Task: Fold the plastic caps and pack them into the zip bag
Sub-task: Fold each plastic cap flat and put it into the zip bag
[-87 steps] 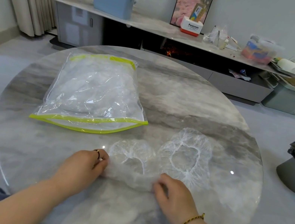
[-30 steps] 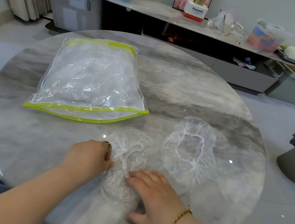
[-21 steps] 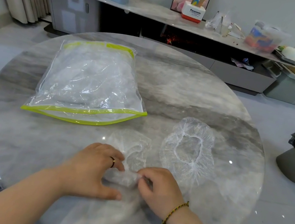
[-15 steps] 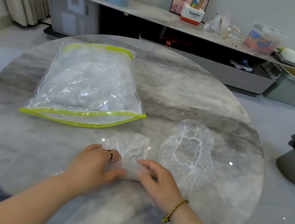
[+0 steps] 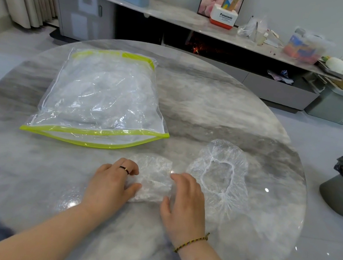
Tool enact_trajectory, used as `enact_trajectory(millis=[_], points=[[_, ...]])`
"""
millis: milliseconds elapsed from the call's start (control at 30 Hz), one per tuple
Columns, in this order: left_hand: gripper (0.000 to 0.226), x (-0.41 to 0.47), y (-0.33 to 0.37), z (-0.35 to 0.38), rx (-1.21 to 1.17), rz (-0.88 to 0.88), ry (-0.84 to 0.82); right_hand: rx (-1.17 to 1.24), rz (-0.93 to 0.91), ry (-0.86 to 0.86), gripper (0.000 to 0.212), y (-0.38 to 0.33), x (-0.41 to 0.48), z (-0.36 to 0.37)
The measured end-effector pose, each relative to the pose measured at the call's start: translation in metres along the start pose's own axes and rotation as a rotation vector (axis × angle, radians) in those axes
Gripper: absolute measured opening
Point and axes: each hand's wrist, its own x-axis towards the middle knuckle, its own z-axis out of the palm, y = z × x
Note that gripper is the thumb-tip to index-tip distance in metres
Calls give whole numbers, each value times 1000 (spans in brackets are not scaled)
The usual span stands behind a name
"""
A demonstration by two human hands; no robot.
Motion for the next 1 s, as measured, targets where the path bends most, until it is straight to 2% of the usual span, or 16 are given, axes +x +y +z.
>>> enact_trajectory(millis=[33,100,133,267,367,400,533,600,633,700,733,800,833,900,933,1000], points=[[16,1,0,0,33,79,15,37,-104,25,38,-1,0,0],[8,2,-6,1,80,224,21,33,-246,-66,40,-6,-2,0],[16,4,-8,0,106,255,14,3,-261,-125,42,-8,-3,-2],[58,4,-7,-7,236,333,-77,-122,-132,-372,63,-2,0,3],[62,4,-10,-8,339,417,-85,-60,-67,-437,92,5,8,0],[59,4,-11,-9,354,403,-84,-50,-62,-405,91,5,9,0],[57,8,-14,-13,301,320,-76,-89,-75,-229,48,3,8,7],[68,11,-13,-17,264,267,-86,-66,-75,-149,44,3,9,7],[66,11,-12,-18,211,188,-126,-52,-55,-123,43,2,10,3],[48,12,-10,-18,11,20,-183,33,52,-144,52,-2,13,-2],[50,11,-8,-20,-67,-56,-186,93,125,-208,55,-2,12,-4],[57,12,-5,-19,-124,-198,-196,208,224,-233,40,1,10,0],[56,12,-4,-18,-110,-244,-195,245,273,-225,26,1,10,2],[53,11,-3,-16,16,-236,-155,215,325,-226,15,3,11,5],[51,9,-2,-15,100,-207,-142,169,330,-237,14,4,10,6],[44,7,0,-13,189,-148,-102,55,334,-232,27,4,11,7]])
